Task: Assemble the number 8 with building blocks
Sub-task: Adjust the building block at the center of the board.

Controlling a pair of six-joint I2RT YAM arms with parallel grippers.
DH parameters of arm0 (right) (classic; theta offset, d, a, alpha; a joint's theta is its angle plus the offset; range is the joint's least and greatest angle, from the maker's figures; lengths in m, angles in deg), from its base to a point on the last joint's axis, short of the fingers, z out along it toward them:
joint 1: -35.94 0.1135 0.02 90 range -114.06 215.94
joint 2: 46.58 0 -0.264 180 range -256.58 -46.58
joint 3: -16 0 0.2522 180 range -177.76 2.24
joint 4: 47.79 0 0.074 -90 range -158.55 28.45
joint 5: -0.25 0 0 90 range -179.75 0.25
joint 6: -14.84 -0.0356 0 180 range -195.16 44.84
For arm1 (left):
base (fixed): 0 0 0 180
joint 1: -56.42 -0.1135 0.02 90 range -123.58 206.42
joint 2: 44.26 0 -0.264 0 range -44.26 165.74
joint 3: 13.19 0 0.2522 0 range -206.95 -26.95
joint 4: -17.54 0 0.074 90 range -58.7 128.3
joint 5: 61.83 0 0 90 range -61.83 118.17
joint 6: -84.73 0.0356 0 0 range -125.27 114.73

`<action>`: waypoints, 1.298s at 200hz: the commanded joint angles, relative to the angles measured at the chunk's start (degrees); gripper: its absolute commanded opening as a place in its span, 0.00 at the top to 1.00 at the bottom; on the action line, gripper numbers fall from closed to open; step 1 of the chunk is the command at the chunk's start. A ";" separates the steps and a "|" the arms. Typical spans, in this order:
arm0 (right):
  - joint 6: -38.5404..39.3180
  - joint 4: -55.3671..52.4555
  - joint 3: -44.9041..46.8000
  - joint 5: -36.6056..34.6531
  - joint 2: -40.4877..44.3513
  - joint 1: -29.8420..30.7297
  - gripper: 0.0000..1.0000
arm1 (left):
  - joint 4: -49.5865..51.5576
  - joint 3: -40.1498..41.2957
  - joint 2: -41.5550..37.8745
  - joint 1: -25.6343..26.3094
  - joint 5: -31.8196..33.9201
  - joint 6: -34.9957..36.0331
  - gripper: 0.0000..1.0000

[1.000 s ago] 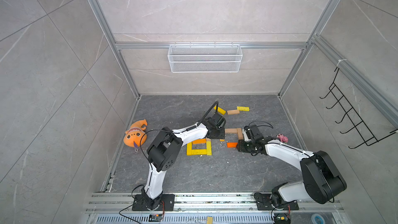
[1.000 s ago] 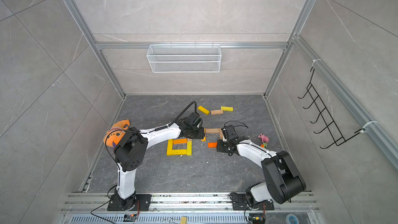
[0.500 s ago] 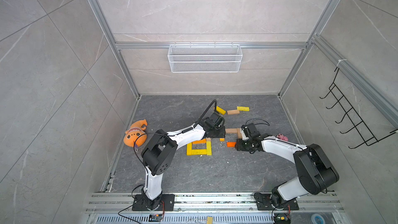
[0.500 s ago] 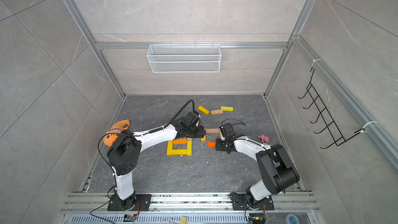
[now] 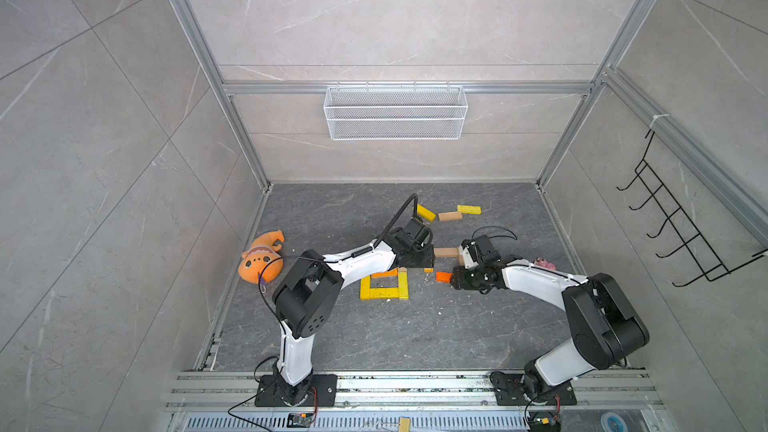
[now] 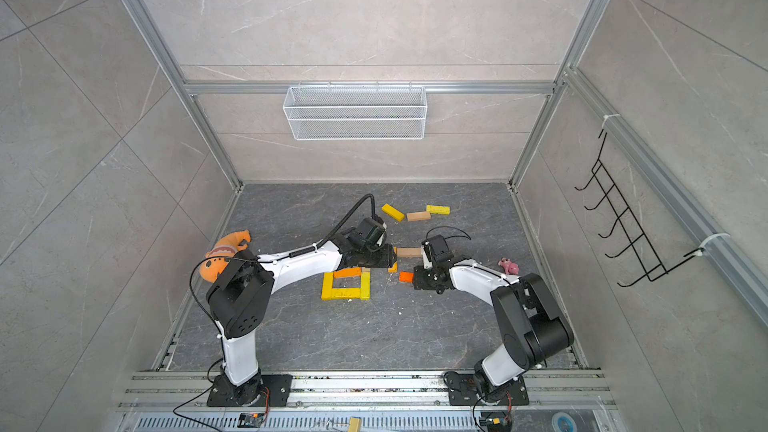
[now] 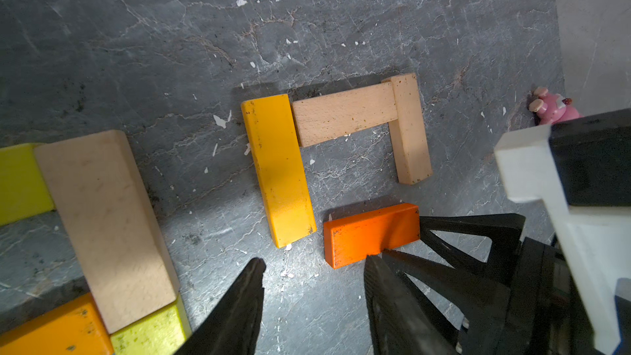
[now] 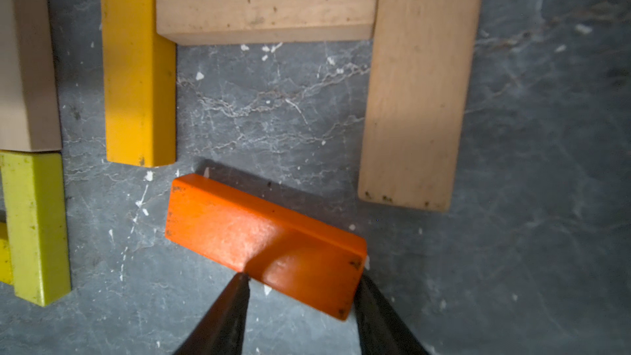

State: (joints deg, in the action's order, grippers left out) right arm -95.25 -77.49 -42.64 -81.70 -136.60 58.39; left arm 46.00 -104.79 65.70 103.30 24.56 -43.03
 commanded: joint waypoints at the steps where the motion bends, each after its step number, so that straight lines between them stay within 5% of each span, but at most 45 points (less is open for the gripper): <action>1: 1.20 -1.36 -1.77 0.71 -0.76 -0.14 0.47 | -1.33 0.19 -2.55 0.04 -1.20 -0.74 0.49; 166: -1.06 -3.51 0.64 -2.47 2.22 0.98 0.47 | -1.27 1.72 -4.14 0.10 -0.87 -0.73 0.49; 260: -9.57 -0.72 1.50 -3.18 0.84 5.11 0.64 | -2.13 2.61 -4.92 0.24 -0.25 -0.84 0.50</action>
State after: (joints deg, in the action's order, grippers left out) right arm -101.22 -79.50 -41.53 -84.56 -135.25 62.37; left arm 45.45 -103.02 63.69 103.30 24.58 -43.05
